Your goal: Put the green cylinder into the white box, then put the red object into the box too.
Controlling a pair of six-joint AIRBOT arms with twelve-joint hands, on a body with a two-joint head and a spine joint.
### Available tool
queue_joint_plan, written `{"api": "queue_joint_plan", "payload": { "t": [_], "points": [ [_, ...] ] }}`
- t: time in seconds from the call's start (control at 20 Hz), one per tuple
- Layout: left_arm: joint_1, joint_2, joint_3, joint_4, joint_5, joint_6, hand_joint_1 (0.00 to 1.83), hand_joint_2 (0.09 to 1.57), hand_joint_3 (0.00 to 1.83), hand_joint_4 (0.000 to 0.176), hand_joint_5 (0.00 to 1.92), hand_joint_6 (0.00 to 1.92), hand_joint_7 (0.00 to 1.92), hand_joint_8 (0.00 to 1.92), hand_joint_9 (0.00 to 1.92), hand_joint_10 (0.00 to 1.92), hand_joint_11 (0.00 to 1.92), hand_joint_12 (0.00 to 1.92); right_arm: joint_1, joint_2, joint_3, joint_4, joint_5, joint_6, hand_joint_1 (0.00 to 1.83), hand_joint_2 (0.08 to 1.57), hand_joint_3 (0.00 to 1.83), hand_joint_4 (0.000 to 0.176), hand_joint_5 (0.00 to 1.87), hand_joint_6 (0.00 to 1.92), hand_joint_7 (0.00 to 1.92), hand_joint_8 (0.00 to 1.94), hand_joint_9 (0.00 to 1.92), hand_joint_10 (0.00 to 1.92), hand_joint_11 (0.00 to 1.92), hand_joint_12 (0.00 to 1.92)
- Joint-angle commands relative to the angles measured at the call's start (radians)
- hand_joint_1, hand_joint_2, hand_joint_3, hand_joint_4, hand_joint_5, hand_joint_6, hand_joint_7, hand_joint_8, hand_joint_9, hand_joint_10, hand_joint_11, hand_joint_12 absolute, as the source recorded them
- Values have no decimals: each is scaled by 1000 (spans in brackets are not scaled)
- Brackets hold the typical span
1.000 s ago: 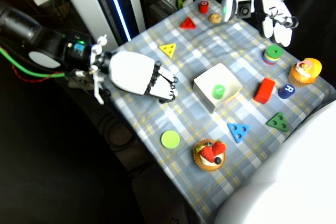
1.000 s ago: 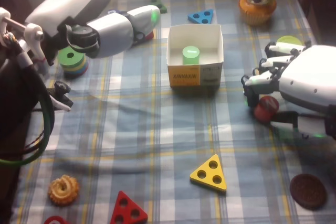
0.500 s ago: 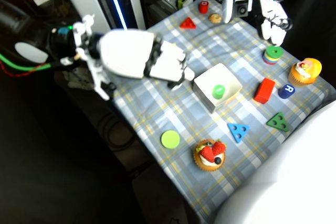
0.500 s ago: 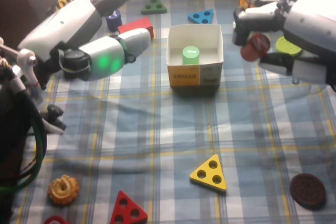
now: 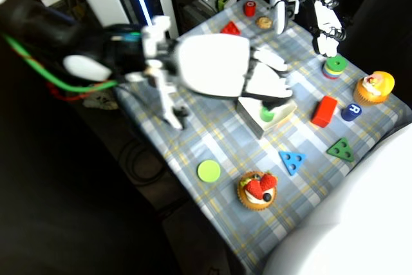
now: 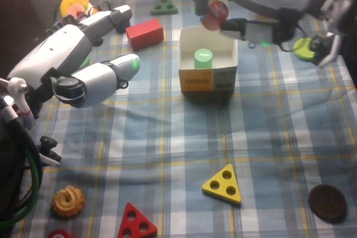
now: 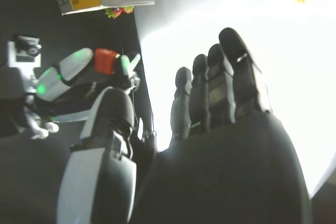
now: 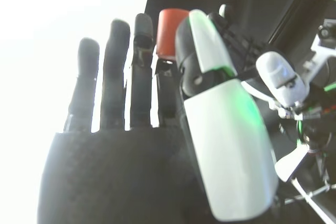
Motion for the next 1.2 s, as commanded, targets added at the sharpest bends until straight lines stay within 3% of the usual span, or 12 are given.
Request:
{"api": "queue_joint_plan", "payload": {
  "t": [0.0, 0.1, 0.25, 0.3, 0.35, 0.5, 0.6, 0.85, 0.9, 0.95, 1.0, 1.15],
  "points": [
    [-8, 0, 5, 38, -107, -7, 565, 1359, 1, 21, 259, 2, 213, 1, 158, 8, 0, 864, 16, -9, 15, 10, 75, 2, 1135, 1283, 0, 0, 671, 1390, 704, 1541, 421, 1562, 160, 1921],
    [-9, -2, 7, 38, -103, -7, 542, 1357, 0, 46, 256, 0, 203, 0, 147, 4, 0, 829, 16, -35, 41, 10, 43, 2, 1163, 1281, 0, 0, 582, 1412, 777, 1491, 305, 1401, 37, 1795],
    [-9, -1, 7, 38, -103, -7, 546, 1362, 1, 35, 261, 1, 202, 0, 147, 4, 0, 826, 17, -44, 50, 10, 28, 1, 1007, 1142, 0, 0, 281, 377, 322, 640, 93, 761, 0, 1140],
    [-9, 0, 7, 38, -104, -9, 546, 1362, 1, 35, 261, 1, 202, 0, 147, 4, 0, 826, 17, -43, 49, 10, 27, 1, 1007, 1142, 0, 0, 281, 377, 322, 640, 93, 761, 0, 1140],
    [-8, 0, 7, 38, -105, -14, 538, 1358, 0, 43, 264, 2, 207, 3, 147, 4, 0, 820, 17, -42, 46, 12, 27, 1, 900, 1187, 2, 2, 202, 176, 255, 151, 36, 595, 0, 855],
    [-7, 1, 6, 38, -110, -20, 536, 1355, 0, 53, 257, 1, 203, 6, 135, 15, 0, 746, 17, -12, 7, 15, 58, 1, 731, 1254, 1, 49, 140, 48, 126, 5, 54, 462, 0, 1065],
    [-5, 3, 2, 38, -116, -26, 527, 1354, 0, 52, 250, 0, 206, 2, 139, 16, 0, 754, 16, 26, -43, 24, 111, 1, 643, 1279, 3, 25, 130, 21, 146, 4, 8, 505, 0, 1093],
    [0, 9, 0, 50, -137, -78, 473, 1345, 0, 39, 229, 0, 208, 0, 153, 16, 0, 705, -50, 196, -181, 53, 261, -5, 429, 1327, 5, 56, 0, 0, 2, 0, 0, 231, 0, 1657],
    [1, 11, -1, 57, -142, -92, 467, 1351, 2, 33, 221, 0, 208, 1, 158, 18, 0, 703, -75, 232, -208, 71, 306, -7, 405, 1327, 2, 78, 0, 0, 0, 0, 0, 72, 0, 1042],
    [3, 14, -1, 66, -149, -114, 467, 1351, 2, 33, 221, 0, 208, 1, 158, 18, 0, 703, -109, 270, -235, 89, 358, -7, 405, 1327, 2, 78, 0, 0, 0, 0, 0, 72, 0, 1042],
    [6, 18, -1, 78, -157, -140, 456, 1348, 0, 84, 194, 0, 206, 0, 166, 20, 0, 677, -143, 303, -259, 106, 409, -7, 405, 1342, 3, 73, 0, 0, 0, 0, 0, 8, 0, 324],
    [15, 41, -11, 109, -194, -194, 388, 1341, 0, 120, 134, 0, 154, 0, 141, 8, 0, 632, -223, 369, -312, 146, 527, -8, 389, 1344, 0, 95, 0, 0, 0, 0, 0, 0, 0, 12]
  ]
}}
